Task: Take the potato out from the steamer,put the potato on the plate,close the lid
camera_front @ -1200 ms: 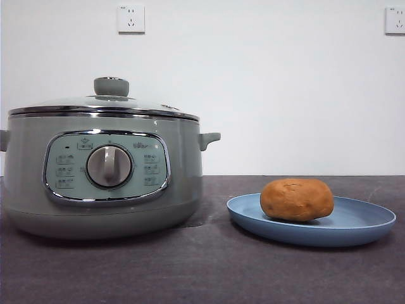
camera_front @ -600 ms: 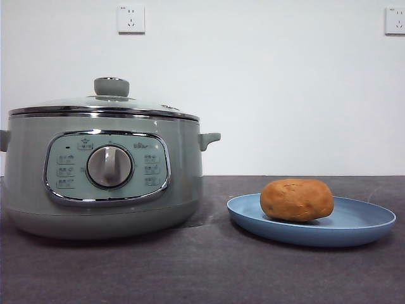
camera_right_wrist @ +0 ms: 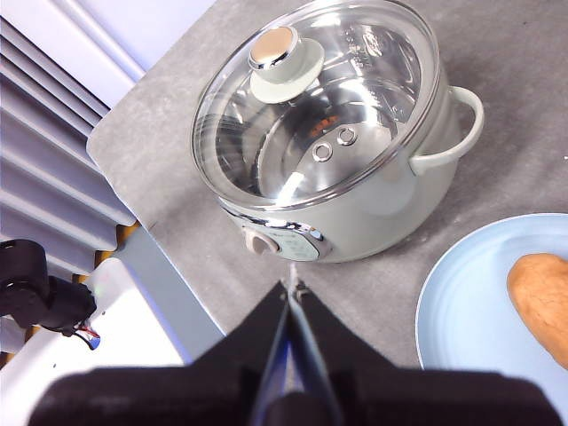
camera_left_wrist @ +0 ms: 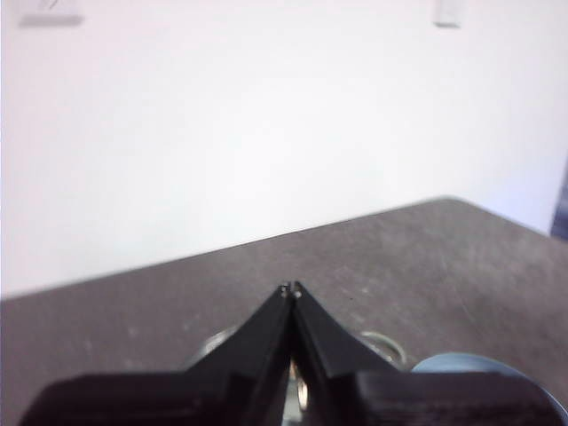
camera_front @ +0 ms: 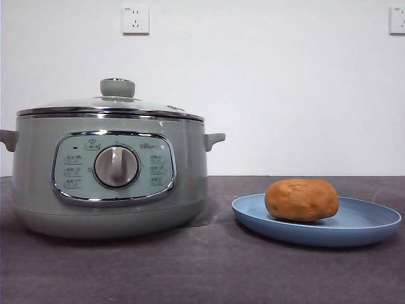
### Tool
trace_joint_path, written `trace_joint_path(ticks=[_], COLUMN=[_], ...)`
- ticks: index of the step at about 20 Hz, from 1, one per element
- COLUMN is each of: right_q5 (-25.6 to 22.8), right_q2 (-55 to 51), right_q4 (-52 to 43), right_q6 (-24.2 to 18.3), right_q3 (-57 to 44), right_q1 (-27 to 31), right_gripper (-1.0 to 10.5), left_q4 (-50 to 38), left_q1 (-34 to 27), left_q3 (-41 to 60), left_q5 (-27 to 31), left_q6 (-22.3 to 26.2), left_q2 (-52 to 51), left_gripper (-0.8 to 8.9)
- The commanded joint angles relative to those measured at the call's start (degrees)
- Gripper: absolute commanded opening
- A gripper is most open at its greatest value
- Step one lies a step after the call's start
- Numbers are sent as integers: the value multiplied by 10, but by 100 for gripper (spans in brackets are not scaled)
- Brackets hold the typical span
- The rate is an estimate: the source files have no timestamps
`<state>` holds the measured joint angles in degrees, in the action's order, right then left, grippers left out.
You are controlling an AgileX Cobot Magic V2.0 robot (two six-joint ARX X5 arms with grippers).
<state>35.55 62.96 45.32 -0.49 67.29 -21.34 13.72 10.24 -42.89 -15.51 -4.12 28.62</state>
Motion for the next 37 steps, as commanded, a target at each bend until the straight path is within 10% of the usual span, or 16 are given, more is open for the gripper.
trace_joint_path(ticks=[1, 11, 19, 37], right_q5=[0, 0, 0, 0], right_q2=[-1, -1, -1, -1], right_q4=[-2, -2, -2, -2], right_q6=[-5, -5, -5, -5], right_q3=[0, 0, 0, 0], right_q1=[0, 0, 0, 0], right_gripper=[-1, -1, -1, -1], left_q4=[-182, -206, -36, -38], left_q1=[-15, -43, -66, -90], left_q3=[218, 421, 427, 427], left_q5=[3, 54, 65, 64], left_q6=[-120, -155, -154, -154], left_q2=[-85, -207, -285, -285], left_gripper=[-3, -3, -3, -3])
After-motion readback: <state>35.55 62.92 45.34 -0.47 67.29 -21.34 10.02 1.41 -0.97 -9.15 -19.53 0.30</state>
